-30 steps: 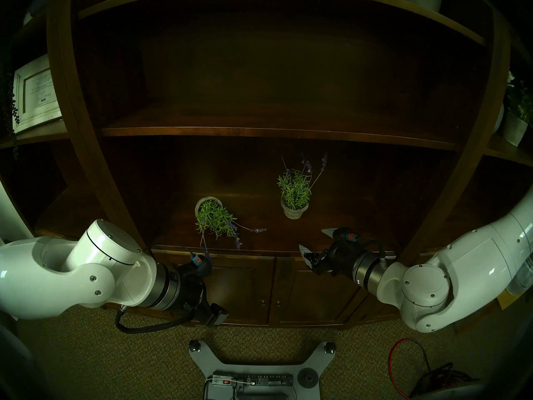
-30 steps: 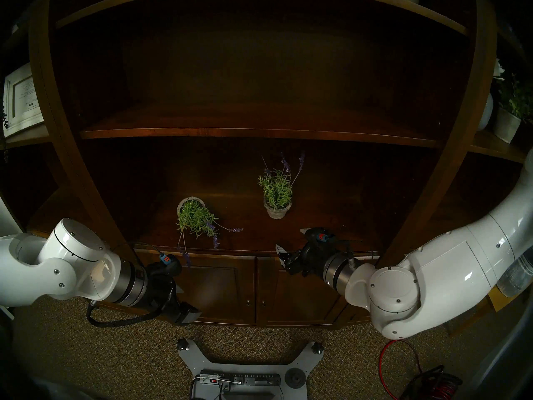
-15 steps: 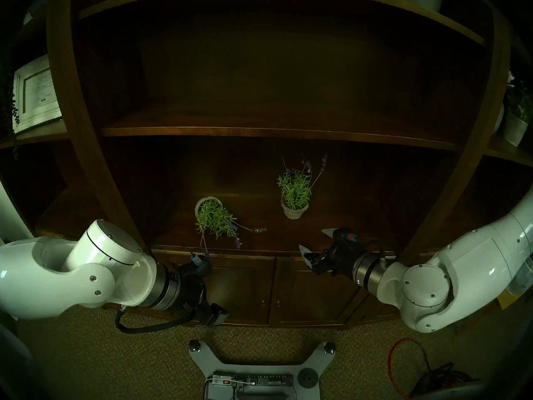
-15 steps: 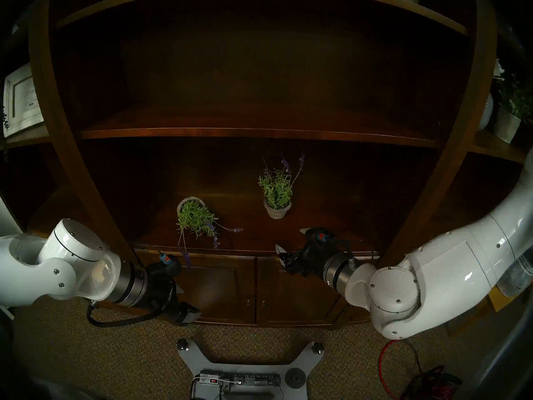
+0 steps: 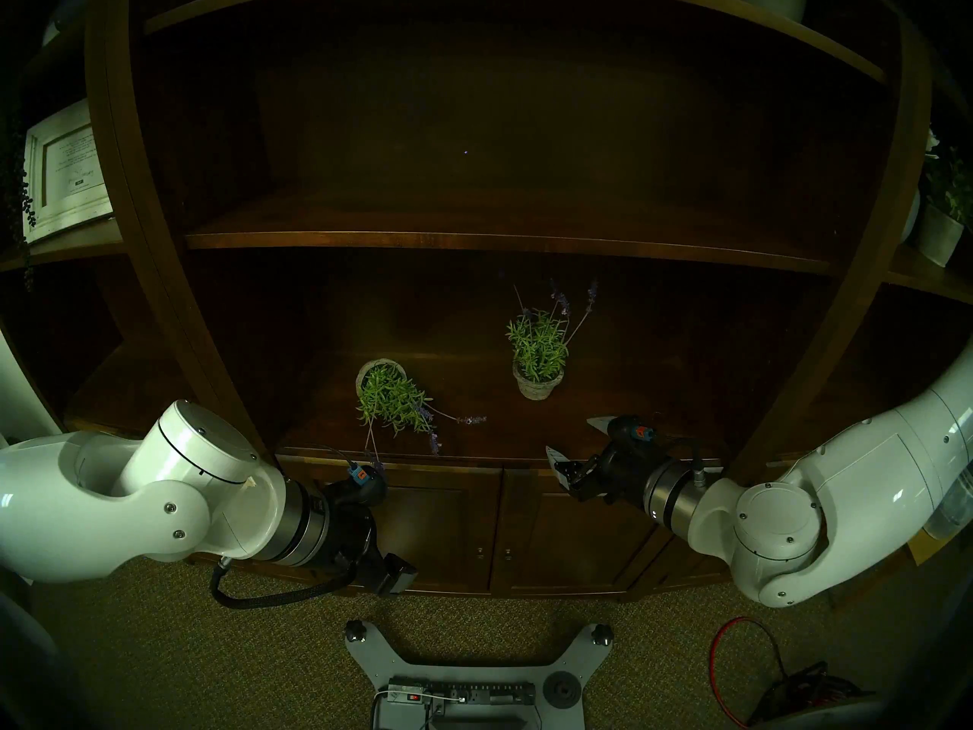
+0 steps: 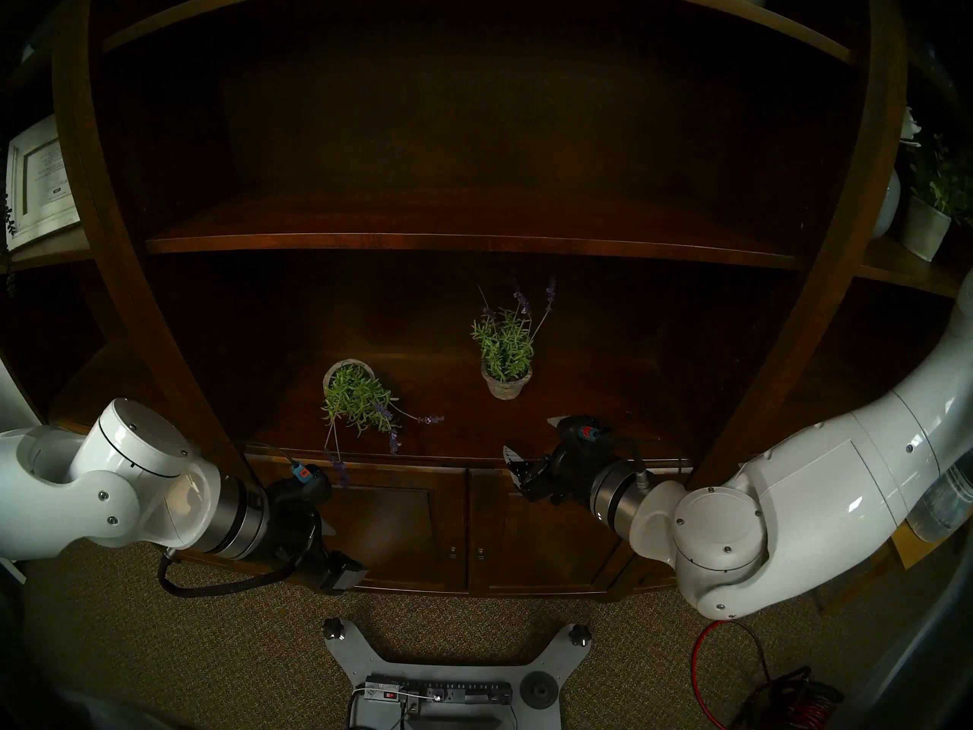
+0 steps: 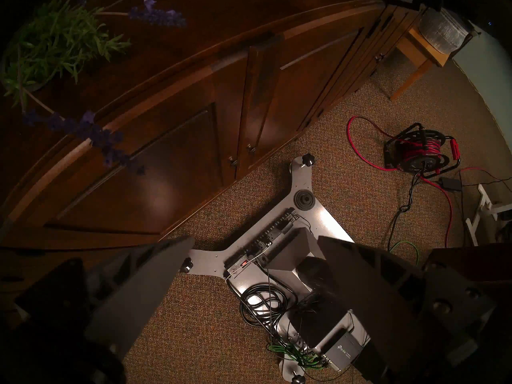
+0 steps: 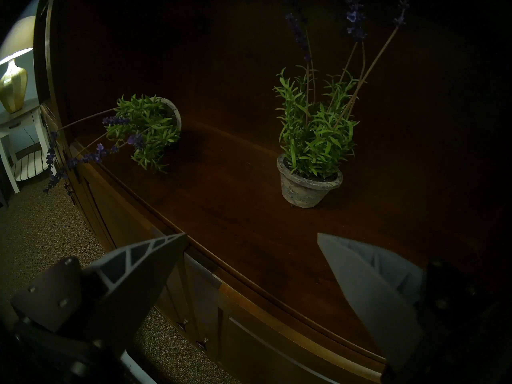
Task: Place the fake decorative plant upright
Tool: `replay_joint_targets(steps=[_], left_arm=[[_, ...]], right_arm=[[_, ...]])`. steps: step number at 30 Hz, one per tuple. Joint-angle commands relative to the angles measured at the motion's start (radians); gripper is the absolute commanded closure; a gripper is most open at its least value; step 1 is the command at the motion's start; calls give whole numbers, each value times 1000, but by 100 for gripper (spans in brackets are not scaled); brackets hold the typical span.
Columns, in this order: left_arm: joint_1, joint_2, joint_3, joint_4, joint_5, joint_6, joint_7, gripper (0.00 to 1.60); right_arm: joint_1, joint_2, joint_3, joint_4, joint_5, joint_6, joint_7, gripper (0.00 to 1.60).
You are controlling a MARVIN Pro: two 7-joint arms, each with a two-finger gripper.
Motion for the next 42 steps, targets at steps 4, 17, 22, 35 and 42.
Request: replay_joint_targets(steps=[4,17,22,35,42], left_arm=[[-20,-2,-46,-3,-58,16,-31,0],[-44,-2,-128,18,-135,27,-61,0],[-48,-2,-153,54,-147,-32,-71,0],[-55,-2,-203,103,-165,-87,-78,0],[-64,-37,-204,141,-151,-98,-18,0]], right_arm=[[13,-1,15,0,-10,-9,1,0],[14,-2,15,0,-9,-9,1,0],[14,-2,15,0,-9,-8,1,0],[14,-2,15,0,-10,-9,1,0],[14,-2,15,0,-9,-9,1,0]])
